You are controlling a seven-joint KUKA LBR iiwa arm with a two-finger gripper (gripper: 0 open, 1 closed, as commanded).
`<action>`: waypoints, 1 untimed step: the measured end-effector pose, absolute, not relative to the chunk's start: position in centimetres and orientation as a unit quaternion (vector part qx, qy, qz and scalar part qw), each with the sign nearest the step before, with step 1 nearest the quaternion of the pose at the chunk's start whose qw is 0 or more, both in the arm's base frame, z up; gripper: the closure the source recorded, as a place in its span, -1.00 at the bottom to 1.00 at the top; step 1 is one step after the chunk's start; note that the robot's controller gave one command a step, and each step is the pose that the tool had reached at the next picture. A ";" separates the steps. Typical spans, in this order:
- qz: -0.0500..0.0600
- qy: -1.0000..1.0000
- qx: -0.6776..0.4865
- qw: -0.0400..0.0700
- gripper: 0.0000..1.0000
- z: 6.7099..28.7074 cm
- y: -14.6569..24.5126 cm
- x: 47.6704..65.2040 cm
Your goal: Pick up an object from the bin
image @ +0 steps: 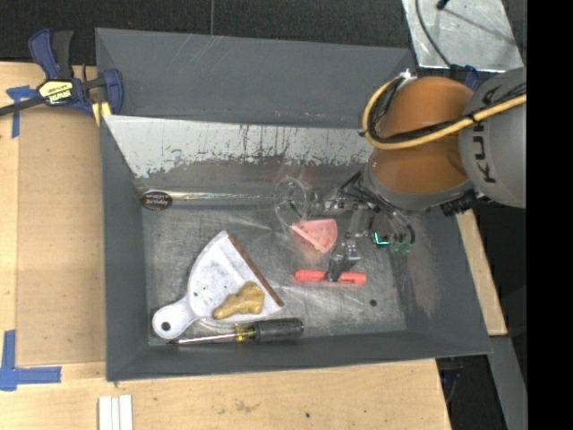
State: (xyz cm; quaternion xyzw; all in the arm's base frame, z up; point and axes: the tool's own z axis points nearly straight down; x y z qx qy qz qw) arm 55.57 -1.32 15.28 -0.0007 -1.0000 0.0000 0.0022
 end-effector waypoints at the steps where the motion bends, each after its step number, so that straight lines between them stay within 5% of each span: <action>1: 0.000 -1.000 -0.001 -0.002 -1.00 15.7 -1.3 55.8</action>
Offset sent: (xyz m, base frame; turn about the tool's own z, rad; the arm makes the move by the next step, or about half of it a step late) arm 0.0715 -0.0001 -0.0828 0.0061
